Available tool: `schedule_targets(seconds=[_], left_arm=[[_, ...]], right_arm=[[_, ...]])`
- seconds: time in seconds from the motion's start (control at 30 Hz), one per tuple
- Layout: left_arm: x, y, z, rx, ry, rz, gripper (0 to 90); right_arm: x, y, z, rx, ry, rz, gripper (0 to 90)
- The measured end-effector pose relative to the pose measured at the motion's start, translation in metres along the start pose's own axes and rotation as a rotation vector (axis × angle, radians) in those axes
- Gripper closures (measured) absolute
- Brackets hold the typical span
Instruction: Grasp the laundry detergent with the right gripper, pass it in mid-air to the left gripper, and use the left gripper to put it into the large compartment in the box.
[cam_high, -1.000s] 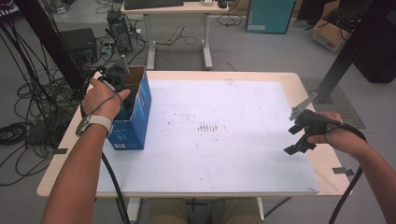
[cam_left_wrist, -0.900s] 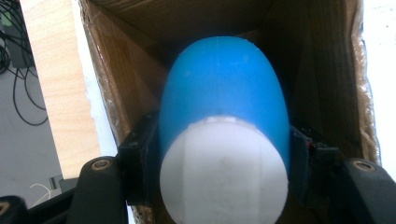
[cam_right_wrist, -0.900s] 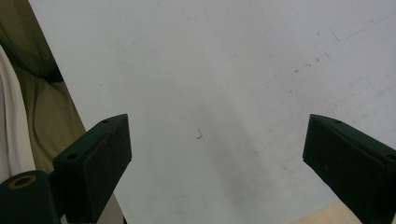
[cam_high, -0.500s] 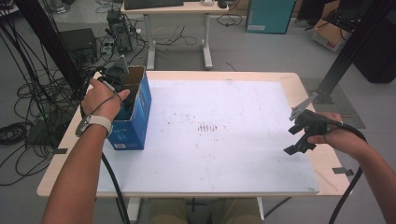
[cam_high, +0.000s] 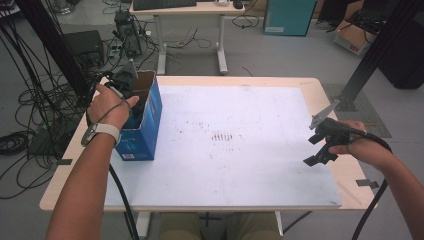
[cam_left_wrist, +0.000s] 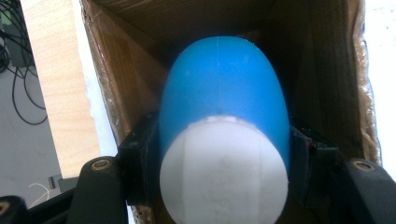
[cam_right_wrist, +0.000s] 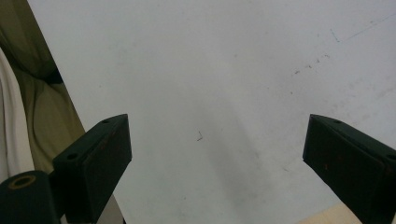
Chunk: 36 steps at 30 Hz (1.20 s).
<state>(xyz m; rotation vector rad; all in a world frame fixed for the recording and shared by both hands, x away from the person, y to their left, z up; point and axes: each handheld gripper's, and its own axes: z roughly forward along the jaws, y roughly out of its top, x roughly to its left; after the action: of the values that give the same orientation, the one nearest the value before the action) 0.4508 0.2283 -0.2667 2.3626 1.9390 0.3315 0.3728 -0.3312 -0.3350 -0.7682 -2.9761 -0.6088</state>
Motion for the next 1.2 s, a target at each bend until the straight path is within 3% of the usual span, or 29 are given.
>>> schedule_targets(seconds=[1.2], left_arm=[[0.0008, -0.0008, 0.0, -0.002, -0.001, 0.0, 37.5]], right_arm=[[0.0008, 0.0006, -0.0006, 0.002, 0.001, -0.003, 7.9]])
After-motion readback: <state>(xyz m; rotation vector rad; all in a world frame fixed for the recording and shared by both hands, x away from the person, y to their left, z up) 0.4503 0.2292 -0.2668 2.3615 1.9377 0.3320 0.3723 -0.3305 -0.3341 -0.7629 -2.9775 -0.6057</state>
